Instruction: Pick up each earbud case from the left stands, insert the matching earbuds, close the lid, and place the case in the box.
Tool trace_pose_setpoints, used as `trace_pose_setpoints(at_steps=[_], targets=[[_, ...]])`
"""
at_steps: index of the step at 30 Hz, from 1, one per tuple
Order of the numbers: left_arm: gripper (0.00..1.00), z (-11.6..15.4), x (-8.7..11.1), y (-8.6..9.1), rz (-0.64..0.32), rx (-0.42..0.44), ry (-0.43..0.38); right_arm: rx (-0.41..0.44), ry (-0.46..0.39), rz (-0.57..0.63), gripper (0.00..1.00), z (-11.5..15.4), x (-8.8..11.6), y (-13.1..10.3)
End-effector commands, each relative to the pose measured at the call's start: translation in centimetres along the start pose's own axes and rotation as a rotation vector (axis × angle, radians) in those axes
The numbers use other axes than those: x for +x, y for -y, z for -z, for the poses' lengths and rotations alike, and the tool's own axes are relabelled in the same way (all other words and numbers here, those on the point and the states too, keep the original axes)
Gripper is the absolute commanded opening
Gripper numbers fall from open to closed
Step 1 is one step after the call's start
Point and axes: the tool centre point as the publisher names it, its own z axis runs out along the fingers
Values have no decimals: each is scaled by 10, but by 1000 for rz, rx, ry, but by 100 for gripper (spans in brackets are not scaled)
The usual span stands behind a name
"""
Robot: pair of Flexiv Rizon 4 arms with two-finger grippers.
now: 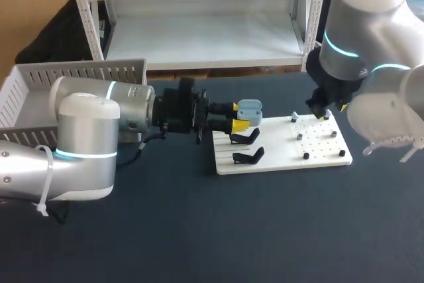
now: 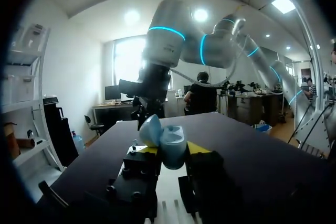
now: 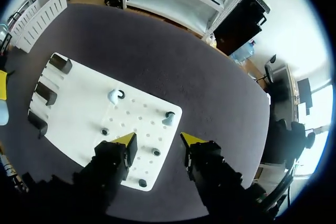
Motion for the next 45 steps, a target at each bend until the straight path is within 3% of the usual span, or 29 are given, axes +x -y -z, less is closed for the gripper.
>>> trace_pose_setpoints(at_steps=[1, 14, 45], targets=[[0, 0, 1, 0, -2, 0, 3, -8, -15, -4, 49, -10, -7, 5], [0, 0, 1, 0, -2, 0, 3, 20, -28, -9, 48, -27, -11, 15], [0, 0, 1, 0, -2, 0, 3, 72, -17, -37, 33, -46, -9, 22]])
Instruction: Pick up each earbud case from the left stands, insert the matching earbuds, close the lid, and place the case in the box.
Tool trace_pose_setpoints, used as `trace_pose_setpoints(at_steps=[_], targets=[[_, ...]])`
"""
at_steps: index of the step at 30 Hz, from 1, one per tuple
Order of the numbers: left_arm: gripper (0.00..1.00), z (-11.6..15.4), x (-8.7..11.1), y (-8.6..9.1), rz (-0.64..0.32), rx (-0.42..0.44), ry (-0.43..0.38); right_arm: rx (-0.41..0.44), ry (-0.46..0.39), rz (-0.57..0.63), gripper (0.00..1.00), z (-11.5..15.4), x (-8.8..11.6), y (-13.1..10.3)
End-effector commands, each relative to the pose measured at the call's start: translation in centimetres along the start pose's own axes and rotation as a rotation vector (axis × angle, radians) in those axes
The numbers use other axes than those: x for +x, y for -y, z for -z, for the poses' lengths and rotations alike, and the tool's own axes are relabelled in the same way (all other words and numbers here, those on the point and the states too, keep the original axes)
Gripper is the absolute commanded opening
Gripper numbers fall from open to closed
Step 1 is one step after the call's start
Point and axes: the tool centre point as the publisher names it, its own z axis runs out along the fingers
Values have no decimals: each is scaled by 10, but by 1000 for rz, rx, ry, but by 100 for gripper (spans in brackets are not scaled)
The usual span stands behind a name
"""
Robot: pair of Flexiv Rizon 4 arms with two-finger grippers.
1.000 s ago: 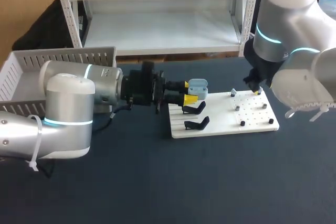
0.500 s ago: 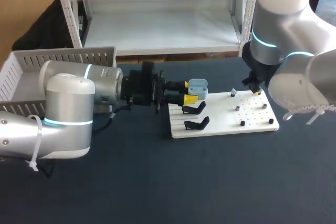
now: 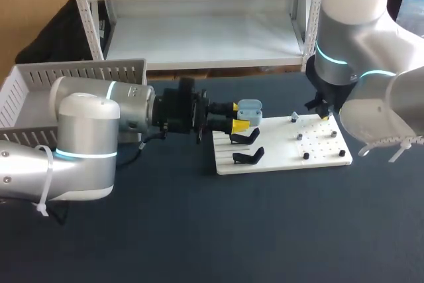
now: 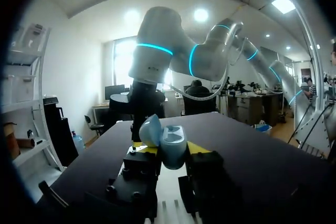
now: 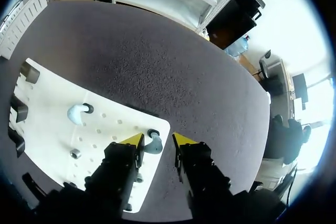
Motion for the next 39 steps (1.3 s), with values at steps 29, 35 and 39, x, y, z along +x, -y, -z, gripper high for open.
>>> trace_pose_setpoints(at_steps=[29, 35, 39], targets=[[0, 0, 1, 0, -1, 0, 3, 77, -17, -14, 0, 73, 25, -7], [0, 0, 1, 0, -1, 0, 3, 56, -55, -59, 0, 132, 39, -28], [0, 0, 1, 0, -1, 0, 3, 33, -59, -74, 0, 167, 48, -50]])
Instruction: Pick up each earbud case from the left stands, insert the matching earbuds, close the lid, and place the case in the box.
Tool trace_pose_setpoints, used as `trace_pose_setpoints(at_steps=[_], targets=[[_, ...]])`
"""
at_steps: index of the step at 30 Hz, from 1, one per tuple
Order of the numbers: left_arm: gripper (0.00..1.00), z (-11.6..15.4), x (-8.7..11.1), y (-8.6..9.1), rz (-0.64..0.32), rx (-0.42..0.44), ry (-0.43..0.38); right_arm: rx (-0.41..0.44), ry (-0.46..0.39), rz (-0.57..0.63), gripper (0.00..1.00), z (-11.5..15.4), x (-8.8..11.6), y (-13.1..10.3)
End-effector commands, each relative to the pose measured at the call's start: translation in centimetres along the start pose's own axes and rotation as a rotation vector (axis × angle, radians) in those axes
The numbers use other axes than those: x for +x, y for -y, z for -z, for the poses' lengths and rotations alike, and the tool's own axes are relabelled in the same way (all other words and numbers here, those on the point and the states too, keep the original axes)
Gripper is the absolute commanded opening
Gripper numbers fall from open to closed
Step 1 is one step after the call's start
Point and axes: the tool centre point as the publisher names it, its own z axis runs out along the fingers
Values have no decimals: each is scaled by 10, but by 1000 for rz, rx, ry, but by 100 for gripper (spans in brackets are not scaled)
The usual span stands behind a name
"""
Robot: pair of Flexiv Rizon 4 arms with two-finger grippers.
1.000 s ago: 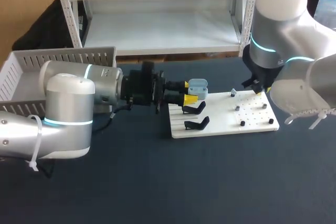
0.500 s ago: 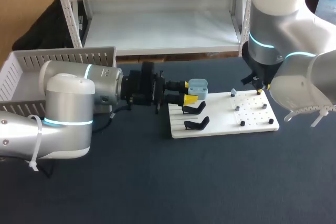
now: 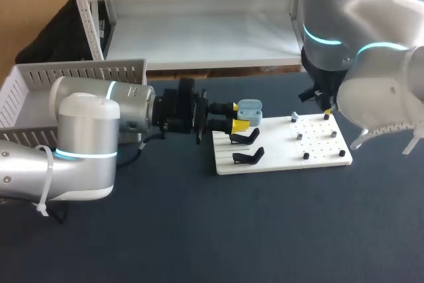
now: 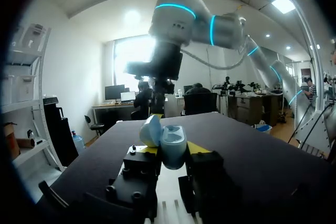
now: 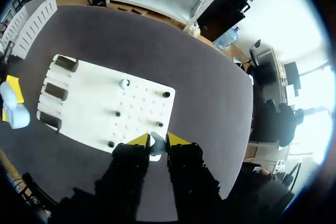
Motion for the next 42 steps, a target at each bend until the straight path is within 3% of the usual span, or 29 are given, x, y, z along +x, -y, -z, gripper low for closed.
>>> trace_pose_setpoints(at_steps=[1, 8, 13, 29, 36, 42], targets=[[0, 0, 1, 0, -2, 0, 3, -8, 16, -11, 0, 64, 21, -16], [0, 0, 1, 0, -2, 0, 3, -8, 24, -56, 0, 97, 31, -53], [0, 0, 1, 0, -2, 0, 3, -13, 88, -40, 0, 109, 31, -80], [0, 0, 1, 0, -2, 0, 3, -13, 88, -40, 0, 109, 31, -80], [0, 0, 1, 0, -2, 0, 3, -44, -8, -252, 0, 118, 3, -115], [0, 0, 1, 0, -2, 0, 3, -12, -78, -391, 0, 118, -12, -129]])
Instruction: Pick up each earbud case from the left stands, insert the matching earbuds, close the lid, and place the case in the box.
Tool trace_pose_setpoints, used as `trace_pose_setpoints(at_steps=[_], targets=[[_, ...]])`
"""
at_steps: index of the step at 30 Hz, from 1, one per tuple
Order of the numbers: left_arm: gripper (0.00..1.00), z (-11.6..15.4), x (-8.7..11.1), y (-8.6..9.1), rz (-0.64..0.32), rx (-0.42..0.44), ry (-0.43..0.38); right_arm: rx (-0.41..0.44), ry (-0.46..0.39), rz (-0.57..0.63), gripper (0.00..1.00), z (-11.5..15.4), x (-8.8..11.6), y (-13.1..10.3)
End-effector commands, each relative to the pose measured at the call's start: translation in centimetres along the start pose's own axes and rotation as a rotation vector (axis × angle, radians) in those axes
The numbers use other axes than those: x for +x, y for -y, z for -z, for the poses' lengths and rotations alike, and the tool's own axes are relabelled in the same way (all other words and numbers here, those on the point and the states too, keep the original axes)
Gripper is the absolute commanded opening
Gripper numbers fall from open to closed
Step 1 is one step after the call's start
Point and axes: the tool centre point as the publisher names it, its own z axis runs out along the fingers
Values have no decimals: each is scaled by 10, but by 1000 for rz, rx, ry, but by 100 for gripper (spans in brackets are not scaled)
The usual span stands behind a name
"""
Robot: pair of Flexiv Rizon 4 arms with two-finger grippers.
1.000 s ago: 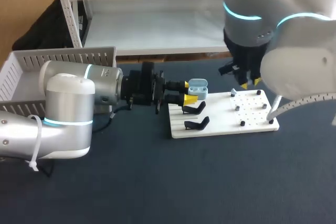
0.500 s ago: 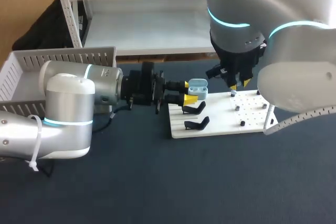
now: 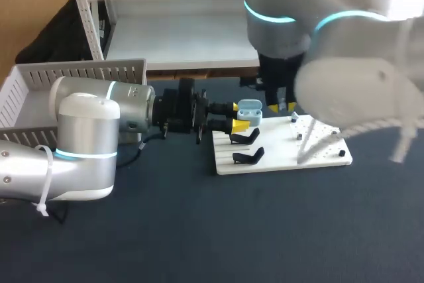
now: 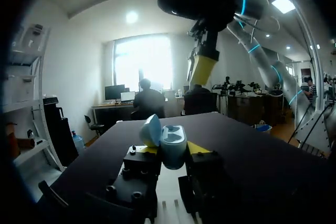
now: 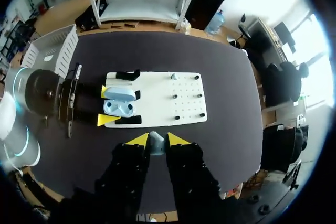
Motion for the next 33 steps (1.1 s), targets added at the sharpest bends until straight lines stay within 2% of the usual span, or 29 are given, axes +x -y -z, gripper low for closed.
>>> trace_pose_setpoints(at_steps=[1, 6, 21, 29, 33], targets=[[0, 0, 1, 0, -1, 0, 3, 90, -80, -62, 0, -3, -18, -20], [0, 0, 1, 0, -1, 0, 3, 111, -107, -104, 0, -11, -19, -22], [0, 0, 1, 0, -1, 0, 3, 112, -108, -105, 0, -13, -18, -22], [0, 0, 1, 0, -1, 0, 3, 96, -143, -238, 0, -13, -28, -36], [0, 0, 1, 0, -1, 0, 3, 91, -194, -289, 0, -15, -31, -40]])
